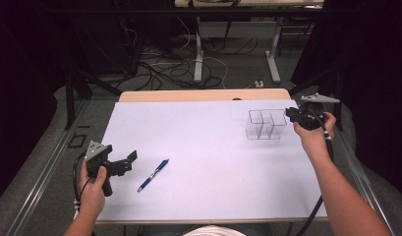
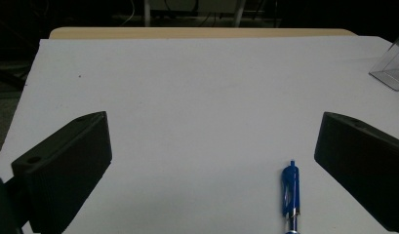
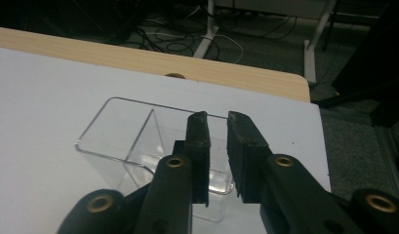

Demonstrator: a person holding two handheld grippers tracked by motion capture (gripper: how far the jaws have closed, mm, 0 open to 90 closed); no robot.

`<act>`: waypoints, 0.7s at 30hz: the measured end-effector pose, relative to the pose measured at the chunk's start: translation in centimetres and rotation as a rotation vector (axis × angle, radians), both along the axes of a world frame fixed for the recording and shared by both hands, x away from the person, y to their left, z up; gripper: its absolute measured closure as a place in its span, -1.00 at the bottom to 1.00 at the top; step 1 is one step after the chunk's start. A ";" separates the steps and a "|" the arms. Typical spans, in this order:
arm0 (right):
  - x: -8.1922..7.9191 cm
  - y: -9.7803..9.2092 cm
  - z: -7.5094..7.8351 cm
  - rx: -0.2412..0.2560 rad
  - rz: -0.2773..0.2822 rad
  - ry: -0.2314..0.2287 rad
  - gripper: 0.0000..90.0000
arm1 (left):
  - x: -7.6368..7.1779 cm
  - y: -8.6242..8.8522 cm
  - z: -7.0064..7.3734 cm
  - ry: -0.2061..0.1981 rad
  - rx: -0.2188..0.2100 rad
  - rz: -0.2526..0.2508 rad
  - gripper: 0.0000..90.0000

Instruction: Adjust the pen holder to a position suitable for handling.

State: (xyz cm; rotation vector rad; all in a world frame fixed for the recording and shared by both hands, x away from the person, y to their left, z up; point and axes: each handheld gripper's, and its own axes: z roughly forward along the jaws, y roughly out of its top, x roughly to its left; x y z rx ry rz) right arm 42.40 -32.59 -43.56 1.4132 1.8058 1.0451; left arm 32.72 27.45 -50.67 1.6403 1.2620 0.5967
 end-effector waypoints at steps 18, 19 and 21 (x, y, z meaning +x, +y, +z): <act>4.4 -1.8 -3.4 -0.004 -0.087 0.131 1.00 | 0.0 0.1 -0.2 0.007 -0.001 0.008 -0.99; 4.5 -1.9 -3.5 0.000 -0.090 0.137 1.00 | 0.0 0.1 -0.2 0.006 0.000 0.010 -0.99; 4.9 -2.1 -4.0 -0.006 -0.096 0.162 1.00 | 0.0 0.1 -0.2 0.011 0.009 0.005 -0.99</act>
